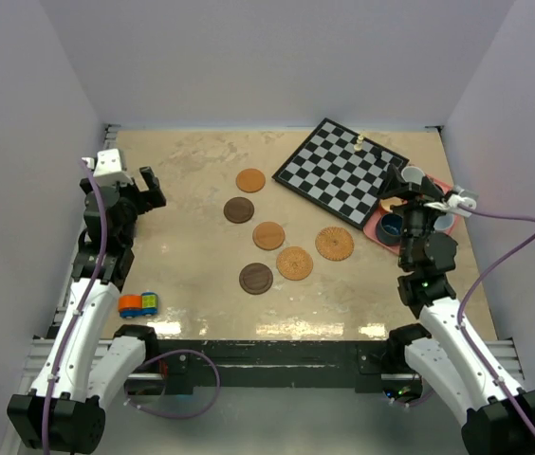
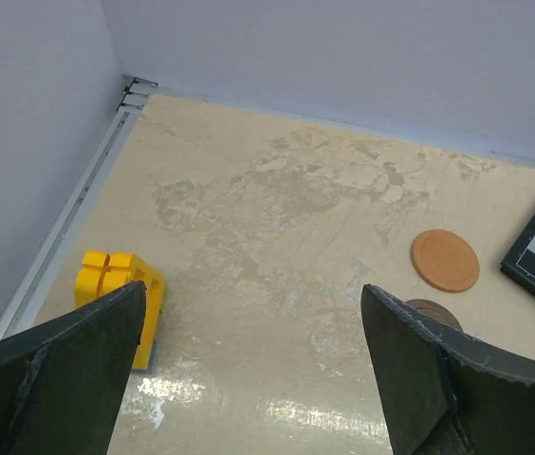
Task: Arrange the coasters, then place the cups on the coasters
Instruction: Move the coaster to the corner of the board.
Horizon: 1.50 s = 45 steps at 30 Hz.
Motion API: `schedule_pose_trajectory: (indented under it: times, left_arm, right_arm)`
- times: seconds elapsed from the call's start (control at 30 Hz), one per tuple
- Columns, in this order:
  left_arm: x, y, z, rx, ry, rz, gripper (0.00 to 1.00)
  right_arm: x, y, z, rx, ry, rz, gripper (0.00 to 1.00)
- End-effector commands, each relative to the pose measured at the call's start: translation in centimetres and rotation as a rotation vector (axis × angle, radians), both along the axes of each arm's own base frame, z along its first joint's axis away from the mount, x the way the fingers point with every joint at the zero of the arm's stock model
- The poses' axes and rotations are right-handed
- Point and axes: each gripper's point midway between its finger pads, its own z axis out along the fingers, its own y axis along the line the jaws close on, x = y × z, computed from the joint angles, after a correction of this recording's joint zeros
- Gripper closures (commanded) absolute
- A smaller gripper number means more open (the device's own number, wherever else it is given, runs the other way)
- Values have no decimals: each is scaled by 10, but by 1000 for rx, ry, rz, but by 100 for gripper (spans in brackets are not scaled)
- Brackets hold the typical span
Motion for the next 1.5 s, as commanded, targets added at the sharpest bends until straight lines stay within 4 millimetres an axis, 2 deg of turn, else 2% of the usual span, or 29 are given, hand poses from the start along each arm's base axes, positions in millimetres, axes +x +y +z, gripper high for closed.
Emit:
schedule_pose_trajectory:
  times: [0.0,0.1,0.2,0.3,0.4,0.43,0.53,0.73,0.8,0.93,0.97,1.0,1.2,1.33,1.47]
  left_arm:
    - [7,-7,24,-26,-51,-26,0]
    - [18,-18,35,-58,-49,-79,0]
    - [32,-42,40,-26,-22,-224,0]
    - [42,-50,35,-19,24,-269,0]
    - [42,-57,23,-1,38,-312,2]
    - [41,-63,25,11,18,-335,2]
    - [34,-85,6,44,37,-422,4]
    - [15,-161,-34,189,131,-719,5]
    - [12,-178,-43,208,151,-770,7]
    - [13,-199,-60,232,213,-806,10]
    - [14,-204,-59,237,217,-813,11]
    - [16,-208,-65,247,243,-813,11]
    - [32,-233,-70,291,293,-812,13]
    - [60,-238,-76,344,359,-750,11]
    - [87,-253,-94,367,415,-757,11]
  right_arm:
    - [-3,3,37,-5,-67,15,1]
    - [-1,9,40,-25,-59,44,2]
    - [4,20,46,-51,-51,94,2]
    - [11,29,45,-84,-19,132,3]
    - [15,36,42,-119,7,161,4]
    - [17,39,40,-133,16,170,5]
    - [19,42,33,-158,39,184,6]
    - [22,51,22,-177,44,228,8]
    - [23,53,19,-181,50,238,9]
    - [20,50,21,-185,44,225,9]
    - [18,50,23,-183,35,224,9]
    - [17,49,24,-181,30,221,9]
    - [13,47,24,-175,31,220,9]
    - [9,45,26,-171,29,213,8]
    - [7,42,24,-162,30,205,8]
